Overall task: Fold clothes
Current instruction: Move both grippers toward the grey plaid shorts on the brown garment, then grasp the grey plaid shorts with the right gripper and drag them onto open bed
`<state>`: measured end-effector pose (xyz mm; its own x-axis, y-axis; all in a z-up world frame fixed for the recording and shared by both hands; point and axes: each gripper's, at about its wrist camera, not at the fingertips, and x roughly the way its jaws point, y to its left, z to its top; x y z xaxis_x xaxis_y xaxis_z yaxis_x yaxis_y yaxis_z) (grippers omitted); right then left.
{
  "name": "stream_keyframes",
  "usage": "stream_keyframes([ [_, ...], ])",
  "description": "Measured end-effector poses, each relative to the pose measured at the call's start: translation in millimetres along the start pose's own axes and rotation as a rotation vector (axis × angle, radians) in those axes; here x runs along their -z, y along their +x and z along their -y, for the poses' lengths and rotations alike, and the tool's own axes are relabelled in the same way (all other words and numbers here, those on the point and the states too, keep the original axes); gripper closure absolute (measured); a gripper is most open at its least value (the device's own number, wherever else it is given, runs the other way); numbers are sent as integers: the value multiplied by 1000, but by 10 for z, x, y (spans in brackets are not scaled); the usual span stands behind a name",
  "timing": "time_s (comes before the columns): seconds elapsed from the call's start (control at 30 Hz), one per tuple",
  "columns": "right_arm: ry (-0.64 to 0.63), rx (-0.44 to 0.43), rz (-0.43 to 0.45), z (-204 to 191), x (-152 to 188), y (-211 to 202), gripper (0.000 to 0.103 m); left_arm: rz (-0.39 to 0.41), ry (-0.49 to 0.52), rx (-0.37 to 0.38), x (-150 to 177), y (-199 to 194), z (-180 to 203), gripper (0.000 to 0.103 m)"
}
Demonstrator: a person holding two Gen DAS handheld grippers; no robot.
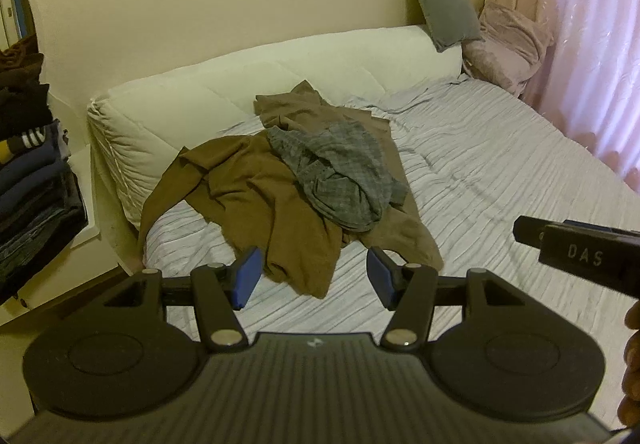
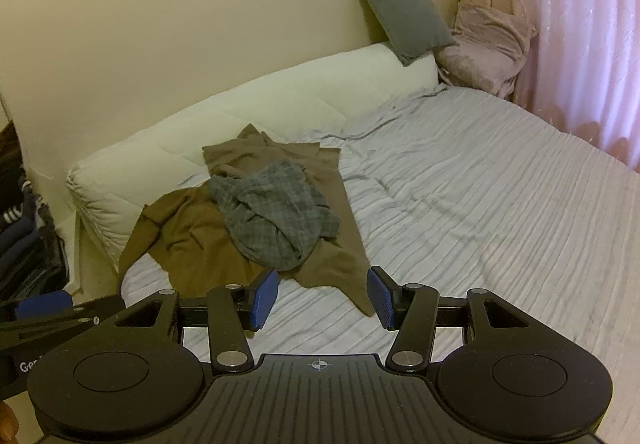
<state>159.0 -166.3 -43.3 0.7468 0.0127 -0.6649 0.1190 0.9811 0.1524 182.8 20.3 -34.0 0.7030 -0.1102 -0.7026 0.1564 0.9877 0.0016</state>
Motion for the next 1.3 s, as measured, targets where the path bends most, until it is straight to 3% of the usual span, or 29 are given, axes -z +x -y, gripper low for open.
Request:
stream_keyframes([
  [0.7,58,42,-95,-207,-388,1278,50,-109,1,114,-655,1288,-565,49],
  [1.3,65,22,-217,-50,-341,2629,50,-244,17,209,-947,2799,-559,49],
])
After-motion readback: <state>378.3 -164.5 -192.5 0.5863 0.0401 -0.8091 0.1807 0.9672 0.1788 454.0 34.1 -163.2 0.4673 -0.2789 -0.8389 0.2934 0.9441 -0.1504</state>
